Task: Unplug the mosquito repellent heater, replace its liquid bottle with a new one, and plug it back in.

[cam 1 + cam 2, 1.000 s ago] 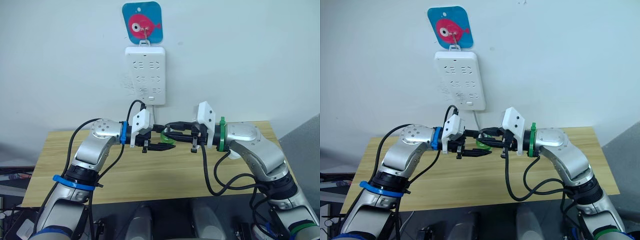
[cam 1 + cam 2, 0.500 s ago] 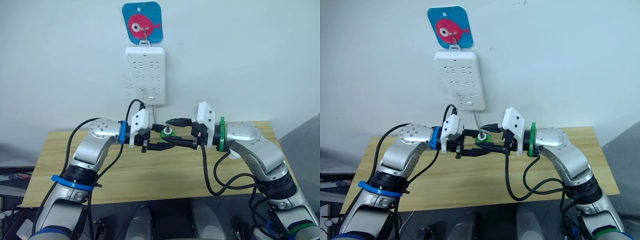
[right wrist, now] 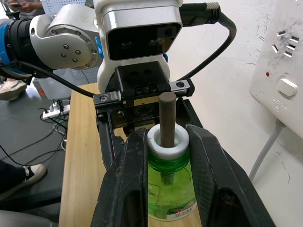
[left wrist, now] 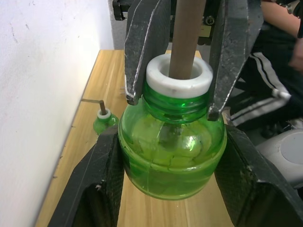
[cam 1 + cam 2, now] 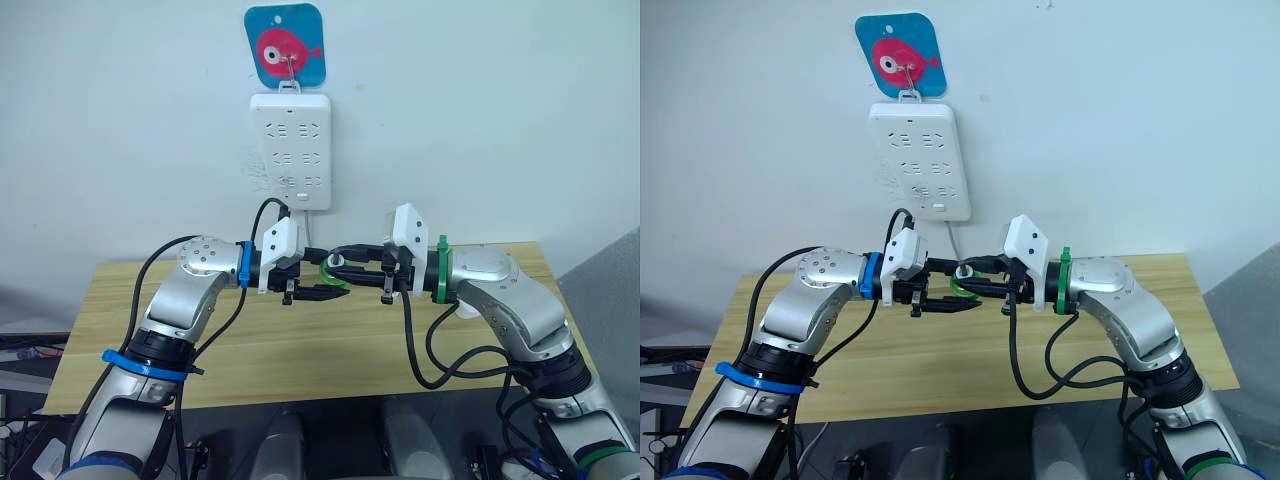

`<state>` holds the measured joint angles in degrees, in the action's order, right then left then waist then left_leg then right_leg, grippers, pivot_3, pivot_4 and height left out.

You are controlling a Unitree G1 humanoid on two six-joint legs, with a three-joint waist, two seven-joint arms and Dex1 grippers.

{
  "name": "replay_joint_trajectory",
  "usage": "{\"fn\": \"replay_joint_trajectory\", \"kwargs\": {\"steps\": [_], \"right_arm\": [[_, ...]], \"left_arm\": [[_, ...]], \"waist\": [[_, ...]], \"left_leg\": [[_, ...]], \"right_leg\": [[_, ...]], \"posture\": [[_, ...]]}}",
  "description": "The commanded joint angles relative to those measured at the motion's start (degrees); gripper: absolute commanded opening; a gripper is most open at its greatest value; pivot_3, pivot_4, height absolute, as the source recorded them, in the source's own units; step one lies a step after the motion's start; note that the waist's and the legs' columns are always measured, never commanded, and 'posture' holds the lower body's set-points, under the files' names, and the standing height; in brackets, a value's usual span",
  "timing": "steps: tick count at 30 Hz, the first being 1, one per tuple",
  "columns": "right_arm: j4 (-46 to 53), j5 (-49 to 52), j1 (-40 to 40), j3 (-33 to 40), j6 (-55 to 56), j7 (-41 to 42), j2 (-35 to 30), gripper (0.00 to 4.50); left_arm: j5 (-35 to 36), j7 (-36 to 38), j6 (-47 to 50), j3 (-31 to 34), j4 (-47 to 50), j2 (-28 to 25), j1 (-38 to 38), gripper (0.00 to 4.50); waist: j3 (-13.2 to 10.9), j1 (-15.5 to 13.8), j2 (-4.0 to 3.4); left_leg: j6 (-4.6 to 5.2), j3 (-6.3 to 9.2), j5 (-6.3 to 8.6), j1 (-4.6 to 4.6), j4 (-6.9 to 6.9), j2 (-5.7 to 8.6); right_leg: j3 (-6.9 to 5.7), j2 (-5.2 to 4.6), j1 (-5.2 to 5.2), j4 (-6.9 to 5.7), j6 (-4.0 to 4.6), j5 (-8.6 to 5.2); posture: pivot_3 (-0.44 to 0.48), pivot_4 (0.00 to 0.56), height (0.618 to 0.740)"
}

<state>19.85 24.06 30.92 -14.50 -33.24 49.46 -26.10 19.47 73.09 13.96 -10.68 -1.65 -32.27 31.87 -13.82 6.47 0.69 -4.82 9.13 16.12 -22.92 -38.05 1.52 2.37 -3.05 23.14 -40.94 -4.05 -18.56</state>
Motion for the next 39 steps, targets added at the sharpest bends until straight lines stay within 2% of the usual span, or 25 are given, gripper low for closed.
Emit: {"fn": "replay_joint_trajectory", "kwargs": {"steps": [1,2,3,7,8,13,17,20,22,27,33,39], "right_arm": [[1.97,2.50,-0.28,2.74,-0.43,0.09,0.11,0.83],[1.97,3.02,-0.31,3.37,-0.63,-0.04,0.14,0.83],[2.02,3.56,-0.34,4.01,-0.87,-0.20,0.20,0.83],[2.88,5.82,-0.61,6.48,-2.29,-1.06,0.25,0.83],[3.13,6.45,-0.69,7.07,-2.80,-1.44,0.35,0.83],[5.19,11.35,-1.21,11.30,-6.92,-5.43,1.80,0.83],[6.02,17.60,-0.59,15.61,-11.88,-10.08,4.14,0.83],[5.99,22.77,0.60,19.12,-15.39,-14.00,5.73,0.83],[5.79,28.59,1.27,22.53,-18.52,-18.13,7.40,0.83],[5.47,38.77,1.50,27.58,-21.82,-27.75,10.75,0.83],[4.98,47.59,1.19,29.79,-21.08,-38.68,14.23,0.83],[4.17,56.44,1.29,30.07,-18.82,-47.38,16.89,0.83]], "left_arm": [[2.88,-0.53,1.74,2.57,2.29,0.17,1.60,2.65],[2.90,0.37,2.24,2.22,2.23,-0.56,1.65,3.06],[3.00,0.74,2.50,2.16,2.34,-0.95,1.52,3.20],[6.13,-1.02,8.38,4.30,4.26,-1.74,0.40,4.35],[7.41,-1.76,10.63,5.07,4.67,-1.81,0.25,4.48],[19.57,-8.72,29.61,11.40,7.56,-0.55,-1.36,4.50],[26.69,-15.33,36.81,15.69,9.60,3.18,-0.89,4.50],[31.69,-19.24,40.19,17.95,11.20,6.19,-0.23,4.50],[35.85,-24.36,41.42,20.80,11.65,9.94,0.87,4.50],[44.27,-34.85,44.57,25.36,12.17,15.29,1.92,4.50],[53.91,-47.05,46.06,28.70,11.55,19.99,2.43,4.50],[62.79,-54.42,46.75,28.24,10.14,22.34,2.82,4.50]], "waist": [[0.03,0.00,0.01],[0.03,0.00,0.02],[0.03,0.01,0.02],[0.06,0.15,0.01],[0.07,0.16,0.02],[0.16,0.26,0.01],[0.39,0.13,0.05],[0.48,0.15,0.04],[0.52,0.12,0.05],[1.22,0.35,0.04],[1.68,0.73,0.08],[1.71,0.82,0.07]], "left_leg": [[0.00,0.00,0.00,0.00,0.00,0.00],[0.00,0.01,0.00,0.00,-0.01,0.00],[0.00,0.01,0.00,-0.01,-0.01,0.00],[0.00,0.00,0.00,0.00,0.00,0.00],[0.00,0.00,0.00,0.00,-0.01,0.00],[0.00,0.02,0.00,0.00,-0.01,-0.02],[0.00,0.05,0.00,0.00,-0.03,-0.07],[-0.01,0.03,0.00,0.00,-0.05,-0.09],[-0.01,0.03,-0.01,0.00,-0.07,-0.11],[-0.01,0.00,0.00,0.01,-0.03,-0.10],[0.00,-0.05,0.00,0.01,-0.06,-0.08],[0.00,-0.05,0.00,0.00,-0.07,-0.07]], "right_leg": [[0.00,0.00,0.00,0.00,0.00,0.00],[0.00,0.00,0.00,0.00,0.00,0.00],[0.00,0.00,0.00,0.00,0.00,0.00],[0.00,0.00,0.00,-0.02,0.00,0.00],[0.00,0.00,0.00,-0.02,0.00,0.00],[0.00,0.00,0.00,-0.04,0.00,0.00],[-0.01,-0.03,0.00,-0.06,0.00,0.00],[0.00,-0.04,0.00,-0.07,0.00,0.00],[-0.01,-0.05,0.00,-0.10,0.01,0.00],[0.00,-0.06,0.00,-0.09,0.01,0.00],[0.03,-0.06,-0.01,-0.12,0.01,0.00],[0.04,-0.05,-0.01,-0.14,0.01,0.00]], "posture": [[-0.090,0.168,0.740],[-0.090,0.168,0.740],[-0.090,0.168,0.740],[-0.095,0.166,0.740],[-0.095,0.166,0.740],[-0.091,0.161,0.740],[-0.091,0.161,0.740],[-0.097,0.161,0.740],[-0.098,0.161,0.740],[-0.098,0.159,0.740],[-0.096,0.161,0.740],[-0.097,0.163,0.740]]}}
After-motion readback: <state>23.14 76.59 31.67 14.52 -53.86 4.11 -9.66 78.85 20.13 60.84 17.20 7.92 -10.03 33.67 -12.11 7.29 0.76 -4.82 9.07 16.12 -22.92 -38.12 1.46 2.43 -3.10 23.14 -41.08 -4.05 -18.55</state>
